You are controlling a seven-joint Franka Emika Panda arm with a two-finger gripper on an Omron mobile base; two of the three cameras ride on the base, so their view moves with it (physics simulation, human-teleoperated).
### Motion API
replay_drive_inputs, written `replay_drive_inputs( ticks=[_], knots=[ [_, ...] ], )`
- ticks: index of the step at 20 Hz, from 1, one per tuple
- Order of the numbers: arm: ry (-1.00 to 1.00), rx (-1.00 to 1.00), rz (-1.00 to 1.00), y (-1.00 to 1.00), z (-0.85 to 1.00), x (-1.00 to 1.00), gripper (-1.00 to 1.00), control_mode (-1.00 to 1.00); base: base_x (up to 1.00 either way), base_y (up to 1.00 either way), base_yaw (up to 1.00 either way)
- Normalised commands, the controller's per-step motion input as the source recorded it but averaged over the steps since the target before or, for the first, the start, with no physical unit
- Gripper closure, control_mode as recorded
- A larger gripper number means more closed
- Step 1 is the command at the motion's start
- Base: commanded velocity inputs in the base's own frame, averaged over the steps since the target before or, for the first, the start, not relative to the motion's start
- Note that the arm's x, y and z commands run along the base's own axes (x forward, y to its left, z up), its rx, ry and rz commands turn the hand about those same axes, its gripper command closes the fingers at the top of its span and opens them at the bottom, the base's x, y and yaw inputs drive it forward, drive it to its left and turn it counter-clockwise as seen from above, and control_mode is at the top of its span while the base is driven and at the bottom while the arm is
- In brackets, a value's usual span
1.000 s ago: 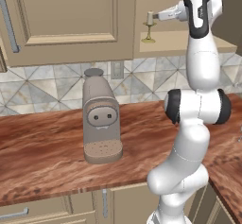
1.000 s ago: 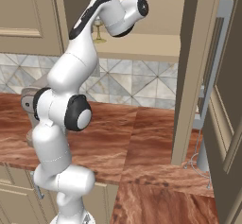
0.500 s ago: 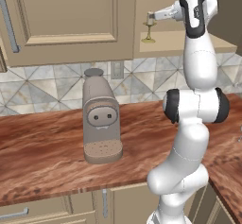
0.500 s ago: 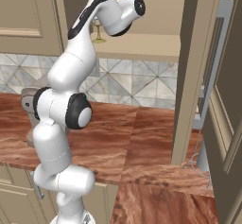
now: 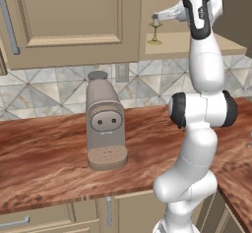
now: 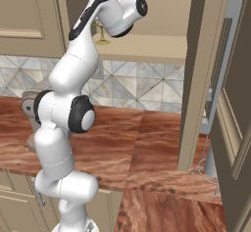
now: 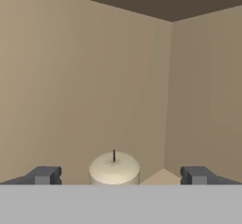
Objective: Get the candle and the beer from the cabinet and move them to the dining counter.
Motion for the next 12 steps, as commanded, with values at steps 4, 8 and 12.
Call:
replay_drive_inputs(
  ticks=[4,8,12],
  knots=[
    [0.0,0.0,0.0,0.07,0.0,0.05,-1.0,-1.0,0.0,0.0,0.0],
    [0.0,0.0,0.0,0.03,0.0,0.02,-1.0,-1.0,0.0,0.0,0.0],
    [0.0,0.0,0.0,0.0,0.0,0.0,-1.0,-1.0,0.0,0.0,0.0]
  ],
)
